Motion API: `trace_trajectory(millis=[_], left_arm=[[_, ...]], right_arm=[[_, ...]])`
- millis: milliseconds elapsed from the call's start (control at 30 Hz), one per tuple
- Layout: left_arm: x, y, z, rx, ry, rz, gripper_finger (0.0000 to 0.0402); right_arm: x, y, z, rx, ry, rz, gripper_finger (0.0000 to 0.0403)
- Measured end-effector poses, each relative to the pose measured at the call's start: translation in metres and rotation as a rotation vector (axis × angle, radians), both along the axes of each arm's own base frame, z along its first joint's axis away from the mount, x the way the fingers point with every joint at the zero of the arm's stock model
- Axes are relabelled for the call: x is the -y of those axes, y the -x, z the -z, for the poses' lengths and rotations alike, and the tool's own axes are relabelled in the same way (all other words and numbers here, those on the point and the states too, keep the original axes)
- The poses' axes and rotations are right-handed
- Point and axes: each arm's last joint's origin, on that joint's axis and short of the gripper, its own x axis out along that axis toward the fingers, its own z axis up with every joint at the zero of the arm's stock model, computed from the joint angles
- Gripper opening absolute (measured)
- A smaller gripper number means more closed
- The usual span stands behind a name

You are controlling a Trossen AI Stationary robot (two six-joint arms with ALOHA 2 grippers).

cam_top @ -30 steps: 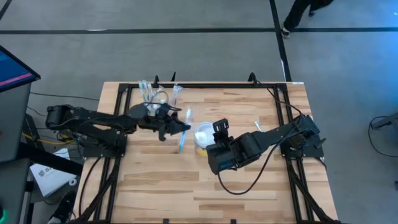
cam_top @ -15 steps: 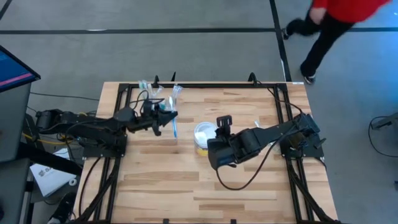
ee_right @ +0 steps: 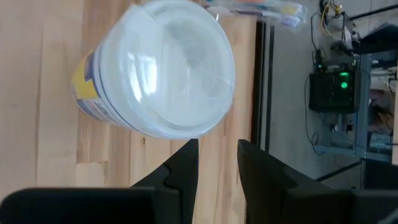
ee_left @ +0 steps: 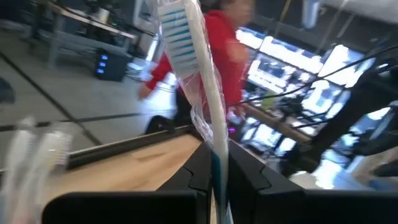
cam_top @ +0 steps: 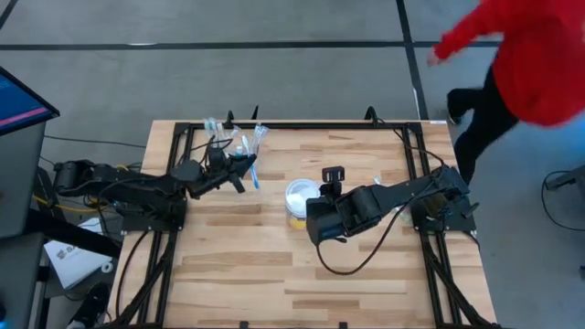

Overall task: Pick & Place toothbrushing station
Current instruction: Put the blue toothbrush into the transparent organizer

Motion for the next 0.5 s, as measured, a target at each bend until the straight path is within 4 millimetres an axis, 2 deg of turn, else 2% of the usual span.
trace_trajectory(millis=[333, 500], left_arm=[[-0.006, -0.010, 0.022, -0.169, -0.053, -0.193, 0.0015], [-0.007, -0.010, 0.025, -0.218, -0.091, -0.272, 0.0015]], right_arm=[[0.004, 0.006, 0.001, -0.006, -0.012, 0.085, 0.0102], [0.004, 0.007, 0.001, 0.004, -0.020, 0.117, 0.0102]])
